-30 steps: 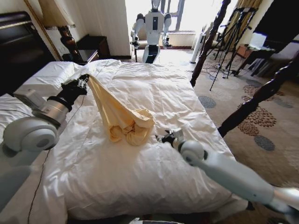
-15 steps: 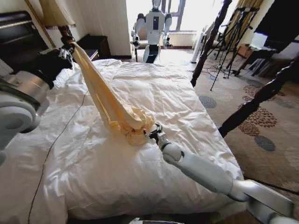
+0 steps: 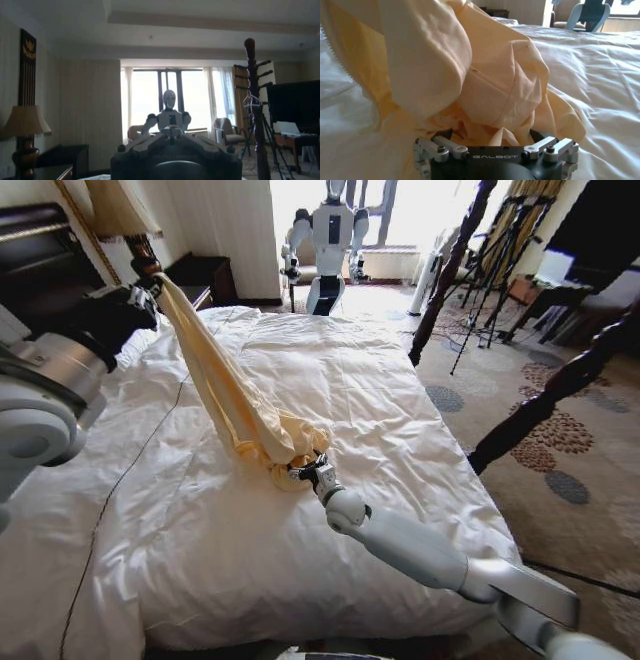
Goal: Pick up the clothes from the bed and hang them on the clothes hanger.
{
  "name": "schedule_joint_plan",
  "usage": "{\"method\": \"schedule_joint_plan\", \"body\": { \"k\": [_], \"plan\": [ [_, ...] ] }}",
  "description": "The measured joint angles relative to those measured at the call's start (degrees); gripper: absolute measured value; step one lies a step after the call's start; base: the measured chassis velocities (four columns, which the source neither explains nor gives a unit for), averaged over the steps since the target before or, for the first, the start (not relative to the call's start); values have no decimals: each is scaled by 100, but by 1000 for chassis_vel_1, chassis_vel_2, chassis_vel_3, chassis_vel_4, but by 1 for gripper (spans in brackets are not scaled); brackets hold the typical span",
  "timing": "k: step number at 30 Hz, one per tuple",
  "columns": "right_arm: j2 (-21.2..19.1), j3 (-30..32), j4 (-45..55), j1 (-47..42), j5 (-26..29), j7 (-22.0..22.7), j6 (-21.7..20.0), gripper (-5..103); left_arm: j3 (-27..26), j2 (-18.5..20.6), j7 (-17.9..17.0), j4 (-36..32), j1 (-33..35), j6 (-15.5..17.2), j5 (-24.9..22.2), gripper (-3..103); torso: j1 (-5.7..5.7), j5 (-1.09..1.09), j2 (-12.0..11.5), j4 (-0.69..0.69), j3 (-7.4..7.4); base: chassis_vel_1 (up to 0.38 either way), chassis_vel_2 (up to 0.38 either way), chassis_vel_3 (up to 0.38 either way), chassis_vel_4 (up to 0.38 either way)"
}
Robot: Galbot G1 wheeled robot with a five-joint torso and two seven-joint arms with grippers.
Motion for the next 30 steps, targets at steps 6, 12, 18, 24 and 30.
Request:
{"method": "schedule_joint_plan", "body": {
  "k": [6,12,18,24,30],
  "plan": [
    [481,115,-584,56,-279,-142,202,100,-2,-33,4,6,10,-2,4,0,0,0,0,1,0,0,0,0,0],
    [814,268,-931,143,-432,-181,248,100,-24,-54,16,-20,34,-3,4,0,0,-1,0,1,0,0,0,0,0],
    [975,304,-1272,341,-561,-218,336,101,-54,-112,33,-24,80,-4,11,0,0,0,0,1,0,0,0,0,0],
    [908,341,-1365,517,-561,-190,360,87,-112,-139,37,-14,112,-21,19,0,0,0,0,1,0,0,0,0,0],
    [835,458,-1517,855,-562,-182,418,60,-198,-179,49,-64,217,-31,27,0,0,1,0,0,0,0,0,0,0]
  ]
}}
